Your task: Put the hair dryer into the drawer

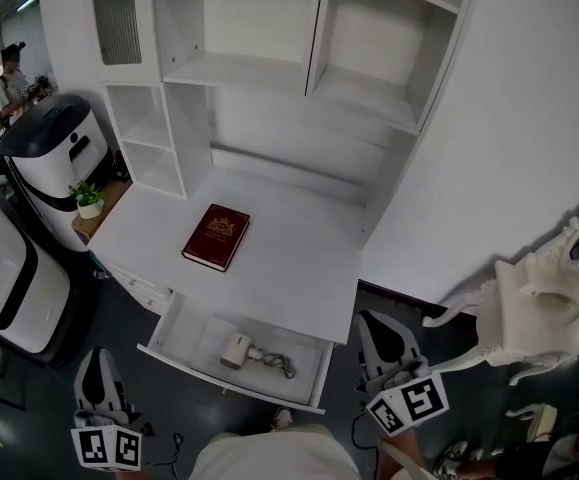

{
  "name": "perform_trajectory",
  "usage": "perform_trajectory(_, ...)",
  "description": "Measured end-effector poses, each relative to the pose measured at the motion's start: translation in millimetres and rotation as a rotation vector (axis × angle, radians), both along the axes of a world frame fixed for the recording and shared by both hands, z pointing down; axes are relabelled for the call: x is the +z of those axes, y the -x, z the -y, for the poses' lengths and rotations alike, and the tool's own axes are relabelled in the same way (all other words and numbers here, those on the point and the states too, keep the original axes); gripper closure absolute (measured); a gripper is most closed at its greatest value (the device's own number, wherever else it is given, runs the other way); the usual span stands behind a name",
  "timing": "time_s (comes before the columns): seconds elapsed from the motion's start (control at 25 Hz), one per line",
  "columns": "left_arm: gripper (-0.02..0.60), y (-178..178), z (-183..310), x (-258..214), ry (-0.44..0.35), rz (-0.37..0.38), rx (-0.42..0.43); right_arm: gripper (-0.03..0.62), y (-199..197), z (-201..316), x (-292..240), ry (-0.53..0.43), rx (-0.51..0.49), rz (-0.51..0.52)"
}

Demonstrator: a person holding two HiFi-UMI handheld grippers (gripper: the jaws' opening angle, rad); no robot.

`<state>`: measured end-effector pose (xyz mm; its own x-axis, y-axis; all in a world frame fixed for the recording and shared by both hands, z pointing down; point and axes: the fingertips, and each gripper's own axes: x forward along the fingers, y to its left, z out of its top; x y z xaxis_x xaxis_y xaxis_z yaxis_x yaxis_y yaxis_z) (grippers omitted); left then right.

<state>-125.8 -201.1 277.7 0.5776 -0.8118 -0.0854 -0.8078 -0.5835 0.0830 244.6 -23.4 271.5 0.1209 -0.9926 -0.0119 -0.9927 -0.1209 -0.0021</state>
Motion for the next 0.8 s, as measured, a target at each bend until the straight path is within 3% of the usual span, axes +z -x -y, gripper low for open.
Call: perform_trajectory(0.8,0.566,-14,7,1,0.004,0.005,0.039,0.585,15,34,2,0.006,-0.041,0.031)
